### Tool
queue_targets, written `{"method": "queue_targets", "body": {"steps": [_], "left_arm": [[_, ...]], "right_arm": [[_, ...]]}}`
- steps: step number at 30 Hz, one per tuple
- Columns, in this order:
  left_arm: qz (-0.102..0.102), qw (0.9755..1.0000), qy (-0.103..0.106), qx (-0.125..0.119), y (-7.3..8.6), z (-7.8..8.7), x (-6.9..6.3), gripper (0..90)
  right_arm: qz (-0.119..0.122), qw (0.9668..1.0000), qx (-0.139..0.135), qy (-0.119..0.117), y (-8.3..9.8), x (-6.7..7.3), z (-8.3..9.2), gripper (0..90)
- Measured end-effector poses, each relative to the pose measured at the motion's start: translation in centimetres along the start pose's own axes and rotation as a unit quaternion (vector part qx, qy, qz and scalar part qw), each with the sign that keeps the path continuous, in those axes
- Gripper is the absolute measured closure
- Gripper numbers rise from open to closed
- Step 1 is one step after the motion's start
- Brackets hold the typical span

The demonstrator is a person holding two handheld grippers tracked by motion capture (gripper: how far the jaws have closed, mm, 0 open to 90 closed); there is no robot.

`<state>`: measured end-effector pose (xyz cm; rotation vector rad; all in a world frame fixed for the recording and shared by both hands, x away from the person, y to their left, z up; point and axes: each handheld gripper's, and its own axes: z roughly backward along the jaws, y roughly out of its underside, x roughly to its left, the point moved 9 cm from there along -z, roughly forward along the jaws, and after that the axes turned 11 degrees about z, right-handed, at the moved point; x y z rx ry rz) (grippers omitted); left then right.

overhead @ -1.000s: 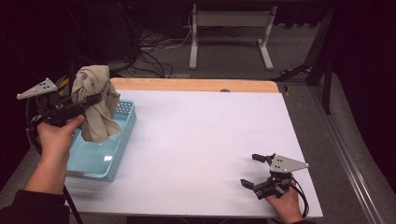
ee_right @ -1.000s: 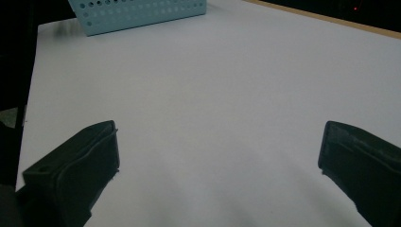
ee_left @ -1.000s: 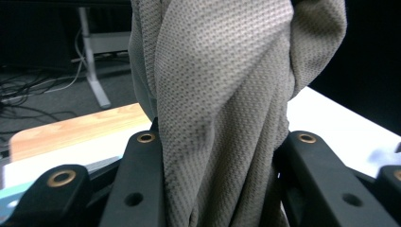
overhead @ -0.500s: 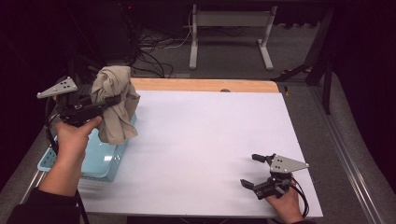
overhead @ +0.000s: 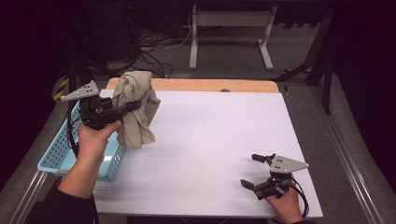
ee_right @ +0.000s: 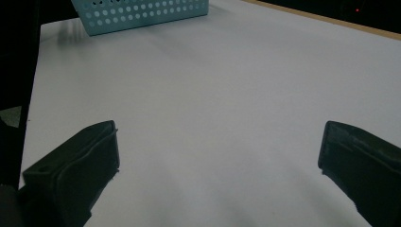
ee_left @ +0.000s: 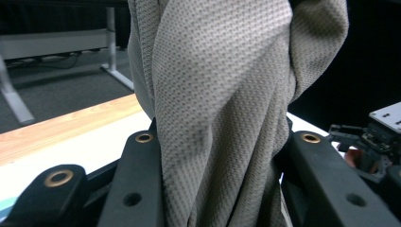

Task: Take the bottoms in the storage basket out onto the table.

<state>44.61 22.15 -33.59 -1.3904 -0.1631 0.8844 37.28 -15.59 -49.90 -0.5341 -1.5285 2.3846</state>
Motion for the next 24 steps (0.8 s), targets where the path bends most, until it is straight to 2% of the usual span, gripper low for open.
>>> {"method": "queue_targets", "body": {"steps": [9,12,24], "left_arm": [[0.002,0.9994,0.032,0.013,1.3,-2.9,-1.9,63.1],[0.002,0.9992,0.037,0.015,1.6,-3.5,-2.3,63.2],[0.008,0.997,0.071,0.03,3.5,-6.6,-4.2,63.2]], "right_arm": [[0.001,1.0,0.0,-0.001,0.0,0.0,0.0,0.1],[0.001,1.0,0.0,-0.001,0.0,0.0,0.0,0.1],[0.0,1.0,-0.001,-0.002,0.0,0.0,0.0,0.2]]}}
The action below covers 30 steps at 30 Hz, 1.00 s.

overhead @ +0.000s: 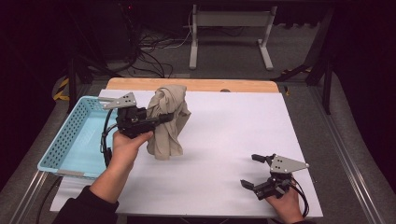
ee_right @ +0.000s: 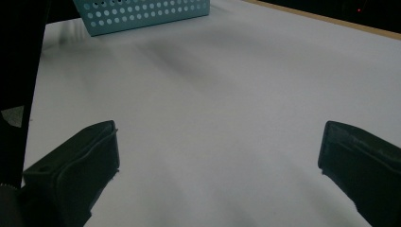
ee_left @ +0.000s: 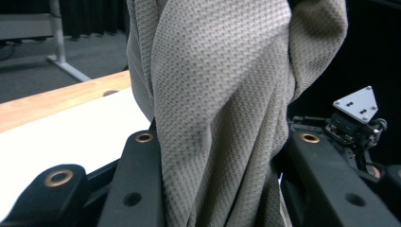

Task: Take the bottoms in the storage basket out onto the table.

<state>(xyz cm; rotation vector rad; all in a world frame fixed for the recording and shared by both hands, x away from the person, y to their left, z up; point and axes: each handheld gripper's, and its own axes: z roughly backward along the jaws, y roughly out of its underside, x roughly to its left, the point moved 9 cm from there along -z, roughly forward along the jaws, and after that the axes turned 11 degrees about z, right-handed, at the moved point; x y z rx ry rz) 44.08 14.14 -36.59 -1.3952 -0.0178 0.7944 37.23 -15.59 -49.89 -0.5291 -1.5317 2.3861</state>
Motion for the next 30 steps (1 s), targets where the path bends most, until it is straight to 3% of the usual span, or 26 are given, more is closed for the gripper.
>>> {"method": "queue_targets", "body": {"steps": [16,30], "left_arm": [[0.008,0.9994,0.03,0.018,2.5,-3.3,-1.2,63.1],[0.018,0.9983,0.041,0.039,4.7,-5.3,-1.5,63.1]], "right_arm": [[0.0,1.0,-0.001,-0.001,0.0,0.0,0.0,0.1],[0.0,1.0,0.0,-0.001,0.0,0.0,0.0,0.2]]}}
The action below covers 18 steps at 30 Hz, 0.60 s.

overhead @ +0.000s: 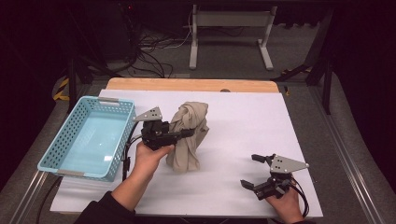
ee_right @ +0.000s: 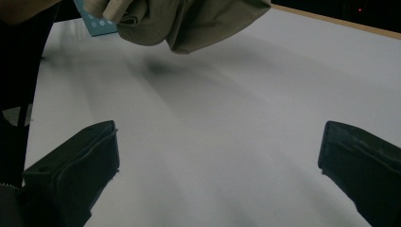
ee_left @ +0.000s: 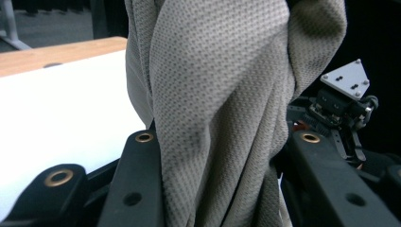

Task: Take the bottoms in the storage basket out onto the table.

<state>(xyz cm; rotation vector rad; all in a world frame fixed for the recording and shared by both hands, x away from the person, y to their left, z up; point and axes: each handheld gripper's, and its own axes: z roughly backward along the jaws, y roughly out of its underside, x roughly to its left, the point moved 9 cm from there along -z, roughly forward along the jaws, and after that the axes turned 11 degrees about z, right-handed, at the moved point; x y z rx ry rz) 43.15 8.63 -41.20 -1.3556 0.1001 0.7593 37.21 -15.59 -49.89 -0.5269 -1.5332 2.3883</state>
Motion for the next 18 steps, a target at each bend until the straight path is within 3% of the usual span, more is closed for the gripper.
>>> {"method": "queue_targets", "body": {"steps": [9,18], "left_arm": [[0.002,0.9998,-0.006,0.021,1.3,-1.6,0.1,63.0],[-0.003,0.9985,-0.025,0.049,2.6,-3.4,0.6,62.8]], "right_arm": [[0.001,1.0,0.0,-0.001,0.0,0.0,0.0,0.1],[0.002,1.0,0.0,-0.002,0.0,0.1,0.0,0.1]]}}
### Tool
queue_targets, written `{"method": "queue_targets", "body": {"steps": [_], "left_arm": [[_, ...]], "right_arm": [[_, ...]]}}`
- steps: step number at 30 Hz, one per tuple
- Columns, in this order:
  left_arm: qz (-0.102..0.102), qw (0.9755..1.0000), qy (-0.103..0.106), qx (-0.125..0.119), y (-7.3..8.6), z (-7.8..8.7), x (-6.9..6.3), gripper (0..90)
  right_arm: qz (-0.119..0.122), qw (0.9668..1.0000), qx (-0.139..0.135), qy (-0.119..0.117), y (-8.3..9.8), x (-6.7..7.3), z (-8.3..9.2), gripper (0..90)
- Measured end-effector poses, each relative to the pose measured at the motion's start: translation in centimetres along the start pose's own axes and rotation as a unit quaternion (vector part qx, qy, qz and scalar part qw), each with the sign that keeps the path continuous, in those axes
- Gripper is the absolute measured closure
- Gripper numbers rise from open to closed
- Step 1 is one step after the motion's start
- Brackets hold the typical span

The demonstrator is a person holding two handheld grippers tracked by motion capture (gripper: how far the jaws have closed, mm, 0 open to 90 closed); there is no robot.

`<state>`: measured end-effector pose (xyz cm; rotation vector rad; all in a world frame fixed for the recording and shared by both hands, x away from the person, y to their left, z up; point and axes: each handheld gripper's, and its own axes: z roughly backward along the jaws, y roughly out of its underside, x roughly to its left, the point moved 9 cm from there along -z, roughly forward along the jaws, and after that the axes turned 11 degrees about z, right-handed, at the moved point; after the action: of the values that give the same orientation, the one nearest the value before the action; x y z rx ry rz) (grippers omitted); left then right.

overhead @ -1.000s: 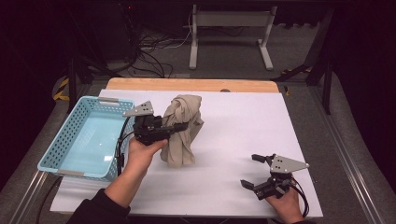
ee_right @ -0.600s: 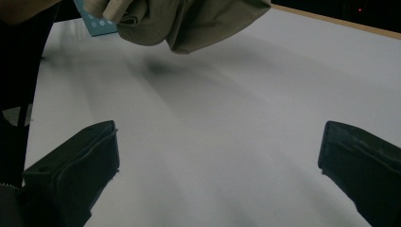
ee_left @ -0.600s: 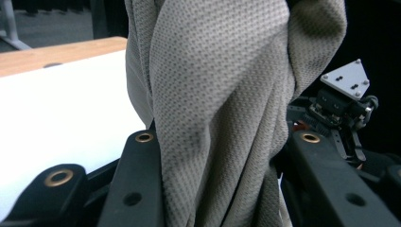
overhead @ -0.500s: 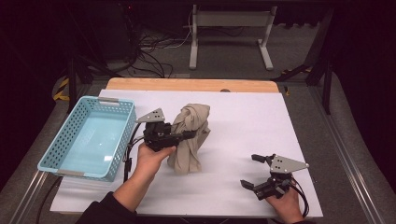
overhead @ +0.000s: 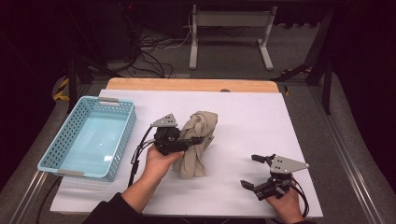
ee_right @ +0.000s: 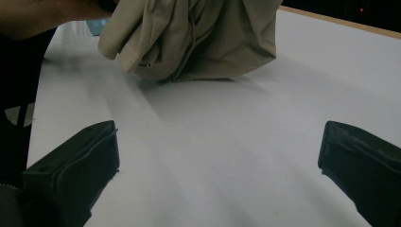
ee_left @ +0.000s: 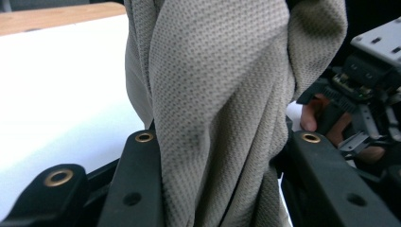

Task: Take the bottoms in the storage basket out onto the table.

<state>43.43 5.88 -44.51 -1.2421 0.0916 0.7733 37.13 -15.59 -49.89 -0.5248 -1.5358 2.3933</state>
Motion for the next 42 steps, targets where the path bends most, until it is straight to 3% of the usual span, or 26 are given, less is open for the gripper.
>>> {"method": "queue_targets", "body": {"steps": [7,19,28,35,38,42], "left_arm": [[0.011,0.9998,-0.007,0.012,0.3,-1.3,0.6,61.9],[-0.002,0.9981,-0.046,0.04,0.1,-3.9,1.9,60.3],[0.009,0.9952,-0.075,0.062,0.2,-5.3,3.6,59.1],[0.007,0.992,-0.101,0.076,0.3,-6.1,4.7,54.8],[0.003,0.9896,-0.118,0.081,0.2,-6.3,5.0,47.9],[0.007,0.9871,-0.145,0.069,-0.2,-6.1,5.4,27.0]], "right_arm": [[0.0,1.0,0.0,0.0,0.0,0.0,0.0,0.2],[-0.001,1.0,-0.001,-0.001,0.0,0.0,0.0,0.2],[-0.001,1.0,-0.001,-0.001,0.0,0.0,0.1,0.2],[-0.001,1.0,-0.001,-0.001,0.0,0.0,0.1,0.2],[-0.001,1.0,-0.001,-0.002,0.0,0.1,0.1,0.2],[-0.001,1.0,-0.001,-0.002,0.0,0.1,0.1,0.3]]}}
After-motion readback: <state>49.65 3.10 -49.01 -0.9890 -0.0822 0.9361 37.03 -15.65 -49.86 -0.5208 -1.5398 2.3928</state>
